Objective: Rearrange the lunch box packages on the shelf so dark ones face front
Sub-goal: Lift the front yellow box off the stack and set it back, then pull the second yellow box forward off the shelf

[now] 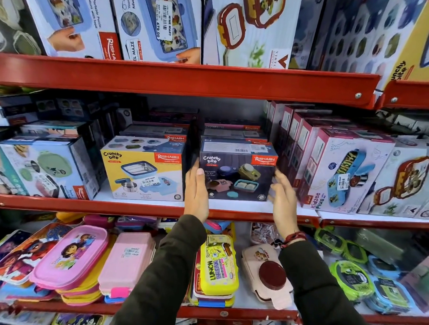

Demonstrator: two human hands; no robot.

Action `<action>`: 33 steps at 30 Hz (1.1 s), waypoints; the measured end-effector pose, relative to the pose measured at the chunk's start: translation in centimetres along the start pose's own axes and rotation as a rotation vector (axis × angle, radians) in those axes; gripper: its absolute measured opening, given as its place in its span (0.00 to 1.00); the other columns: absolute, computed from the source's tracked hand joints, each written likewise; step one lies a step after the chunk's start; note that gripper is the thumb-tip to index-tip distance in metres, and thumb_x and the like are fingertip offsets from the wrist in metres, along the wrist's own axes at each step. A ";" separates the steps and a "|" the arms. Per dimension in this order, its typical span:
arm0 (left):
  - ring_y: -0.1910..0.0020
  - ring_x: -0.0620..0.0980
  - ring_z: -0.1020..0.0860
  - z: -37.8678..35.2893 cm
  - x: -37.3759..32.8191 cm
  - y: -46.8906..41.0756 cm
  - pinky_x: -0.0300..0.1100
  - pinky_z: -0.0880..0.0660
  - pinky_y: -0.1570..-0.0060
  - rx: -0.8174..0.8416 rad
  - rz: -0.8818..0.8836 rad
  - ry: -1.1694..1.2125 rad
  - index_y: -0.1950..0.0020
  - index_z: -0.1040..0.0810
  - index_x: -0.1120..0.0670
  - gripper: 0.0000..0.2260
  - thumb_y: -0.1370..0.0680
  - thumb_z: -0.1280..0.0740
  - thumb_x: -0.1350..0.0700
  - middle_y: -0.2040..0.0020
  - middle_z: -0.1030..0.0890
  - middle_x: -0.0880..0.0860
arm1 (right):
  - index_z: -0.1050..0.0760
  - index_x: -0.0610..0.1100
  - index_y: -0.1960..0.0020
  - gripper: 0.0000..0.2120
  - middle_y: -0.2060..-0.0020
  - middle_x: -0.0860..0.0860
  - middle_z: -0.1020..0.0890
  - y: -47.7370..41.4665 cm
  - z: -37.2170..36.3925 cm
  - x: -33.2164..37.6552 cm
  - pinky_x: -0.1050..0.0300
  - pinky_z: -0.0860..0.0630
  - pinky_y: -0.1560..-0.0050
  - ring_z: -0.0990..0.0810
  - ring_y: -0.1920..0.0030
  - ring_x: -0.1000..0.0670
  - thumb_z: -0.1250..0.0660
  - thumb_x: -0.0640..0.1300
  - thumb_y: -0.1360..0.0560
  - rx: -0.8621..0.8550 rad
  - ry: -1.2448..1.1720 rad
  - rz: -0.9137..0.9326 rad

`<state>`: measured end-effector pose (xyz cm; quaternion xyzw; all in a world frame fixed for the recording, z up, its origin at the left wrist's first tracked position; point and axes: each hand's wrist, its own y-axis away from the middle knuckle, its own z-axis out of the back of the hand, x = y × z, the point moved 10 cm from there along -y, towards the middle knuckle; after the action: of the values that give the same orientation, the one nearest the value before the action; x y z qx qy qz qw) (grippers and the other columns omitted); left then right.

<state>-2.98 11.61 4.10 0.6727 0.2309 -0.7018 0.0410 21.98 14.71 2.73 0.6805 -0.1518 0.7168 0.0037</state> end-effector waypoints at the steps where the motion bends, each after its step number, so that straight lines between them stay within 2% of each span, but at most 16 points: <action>1: 0.21 0.51 0.36 -0.1 0.1 0.0 0.56 0.39 0.20 0.006 0.000 0.000 0.19 0.39 0.48 0.28 0.17 0.51 0.39 0.21 0.34 0.52 | 0.32 0.47 0.25 0.30 0.27 0.46 0.27 0.0 -0.2 -0.2 0.41 0.31 0.25 0.26 0.29 0.47 0.44 0.54 0.26 0.006 -0.013 -0.007; 4: 0.19 0.50 0.38 -0.1 0.3 -0.1 0.56 0.42 0.19 0.025 -0.013 -0.019 0.18 0.41 0.48 0.25 0.14 0.51 0.43 0.20 0.35 0.51 | 0.33 0.48 0.24 0.36 0.25 0.47 0.28 0.0 -0.4 0.0 0.41 0.33 0.23 0.29 0.26 0.46 0.43 0.59 0.30 0.013 -0.018 -0.006; 6: 0.19 0.50 0.40 -0.2 0.3 -0.2 0.53 0.44 0.18 0.036 -0.015 -0.029 0.18 0.41 0.48 0.25 0.14 0.51 0.42 0.19 0.37 0.51 | 0.33 0.48 0.23 0.34 0.25 0.46 0.28 0.2 -0.6 0.4 0.44 0.32 0.23 0.29 0.25 0.47 0.43 0.57 0.28 0.025 -0.017 -0.003; 9: 0.18 0.49 0.41 -0.4 0.2 0.3 0.48 0.44 0.19 0.051 0.010 -0.022 0.18 0.44 0.48 0.24 0.14 0.49 0.45 0.18 0.39 0.50 | 0.36 0.49 0.22 0.25 0.25 0.48 0.29 0.9 -0.8 1.0 0.64 0.28 0.32 0.28 0.29 0.52 0.43 0.46 0.19 0.040 -0.019 0.029; 12: 0.20 0.46 0.40 0.1 -0.3 1.8 0.48 0.42 0.19 0.012 0.000 0.011 0.18 0.44 0.48 0.24 0.14 0.48 0.47 0.18 0.39 0.48 | 0.33 0.52 0.25 0.23 0.26 0.53 0.30 2.4 0.3 1.8 0.64 0.36 0.31 0.31 0.28 0.57 0.42 0.48 0.21 -0.103 -0.044 0.111; 14: 0.23 0.43 0.36 1.1 -0.3 2.9 0.43 0.39 0.22 -0.037 -0.020 0.029 0.19 0.40 0.48 0.22 0.14 0.46 0.49 0.20 0.36 0.49 | 0.27 0.52 0.30 0.22 0.32 0.54 0.26 3.7 0.4 2.1 0.69 0.34 0.36 0.28 0.33 0.60 0.41 0.49 0.24 -0.170 -0.076 0.150; 15: 0.27 0.41 0.33 1.6 -0.3 3.2 0.40 0.37 0.25 -0.052 -0.025 0.033 0.21 0.37 0.48 0.20 0.14 0.45 0.50 0.22 0.34 0.49 | 0.24 0.52 0.33 0.21 0.35 0.54 0.25 4.3 -0.1 2.1 0.69 0.32 0.37 0.26 0.35 0.59 0.41 0.48 0.24 -0.164 -0.077 0.159; 17: 0.34 0.36 0.29 2.7 -0.5 3.7 0.39 0.34 0.30 -0.072 -0.056 0.020 0.24 0.32 0.48 0.17 0.14 0.43 0.52 0.26 0.30 0.50 | 0.20 0.51 0.37 0.18 0.39 0.55 0.21 5.3 -2.0 1.9 0.60 0.27 0.35 0.23 0.36 0.53 0.40 0.46 0.24 -0.099 -0.063 0.164; 19: 0.35 0.34 0.28 4.4 -1.2 3.9 0.40 0.30 0.30 -0.116 -0.120 0.015 0.28 0.28 0.49 0.15 0.15 0.43 0.53 0.30 0.26 0.49 | 0.19 0.49 0.39 0.16 0.40 0.54 0.18 6.2 -4.5 2.0 0.54 0.25 0.34 0.20 0.37 0.52 0.40 0.42 0.23 -0.021 -0.073 0.178; 21: 0.37 0.32 0.27 6.3 -1.8 3.8 0.39 0.28 0.34 -0.172 -0.175 0.017 0.31 0.25 0.51 0.14 0.16 0.42 0.54 0.33 0.24 0.47 | 0.18 0.49 0.40 0.15 0.41 0.52 0.16 6.9 -7.1 2.3 0.51 0.24 0.35 0.19 0.38 0.52 0.39 0.41 0.21 0.041 -0.092 0.180; 23: 0.37 0.35 0.26 8.6 -2.0 3.5 0.42 0.27 0.35 -0.225 -0.215 0.003 0.33 0.24 0.51 0.13 0.16 0.42 0.53 0.35 0.23 0.47 | 0.19 0.50 0.38 0.15 0.41 0.53 0.15 7.4 -9.8 2.5 0.51 0.23 0.35 0.18 0.38 0.53 0.39 0.43 0.21 0.092 -0.099 0.158; 26: 0.34 0.48 0.25 12.5 -1.6 2.7 0.51 0.27 0.32 -0.291 -0.262 -0.066 0.33 0.26 0.48 0.12 0.15 0.41 0.52 0.35 0.24 0.47 | 0.21 0.49 0.34 0.16 0.38 0.52 0.17 7.8 -13.3 2.2 0.51 0.25 0.29 0.20 0.35 0.54 0.40 0.42 0.19 0.161 -0.084 0.090; 28: 0.31 0.52 0.28 15.4 -1.1 2.1 0.49 0.31 0.30 -0.343 -0.253 -0.093 0.29 0.29 0.48 0.15 0.16 0.40 0.51 0.34 0.28 0.48 | 0.23 0.48 0.31 0.18 0.34 0.51 0.19 8.2 -15.4 1.9 0.52 0.28 0.27 0.22 0.32 0.53 0.40 0.44 0.19 0.205 -0.061 0.064; 31: 0.24 0.52 0.34 19.3 -0.5 0.9 0.44 0.41 0.26 -0.386 -0.213 -0.176 0.22 0.35 0.53 0.23 0.17 0.41 0.50 0.25 0.33 0.56 | 0.26 0.44 0.28 0.19 0.31 0.49 0.22 8.6 -17.8 1.6 0.69 0.30 0.31 0.24 0.30 0.53 0.40 0.42 0.18 0.231 0.020 0.052; 32: 0.23 0.51 0.36 20.3 -0.1 0.3 0.44 0.43 0.25 -0.373 -0.175 -0.206 0.20 0.38 0.54 0.26 0.17 0.42 0.48 0.22 0.34 0.57 | 0.27 0.44 0.27 0.19 0.30 0.48 0.23 8.8 -18.4 1.7 0.70 0.31 0.32 0.25 0.30 0.53 0.41 0.41 0.17 0.225 0.065 0.056; 33: 0.21 0.51 0.38 21.1 0.6 -0.3 0.45 0.45 0.24 -0.355 -0.132 -0.242 0.19 0.40 0.55 0.28 0.18 0.44 0.46 0.20 0.36 0.58 | 0.28 0.43 0.27 0.19 0.29 0.48 0.23 8.8 -18.9 1.8 0.67 0.32 0.30 0.26 0.30 0.53 0.41 0.41 0.17 0.213 0.114 0.070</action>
<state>-22.66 3.98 3.32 0.5493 0.3875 -0.7270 0.1401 1.56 10.14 2.06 0.6295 -0.0980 0.7661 -0.0851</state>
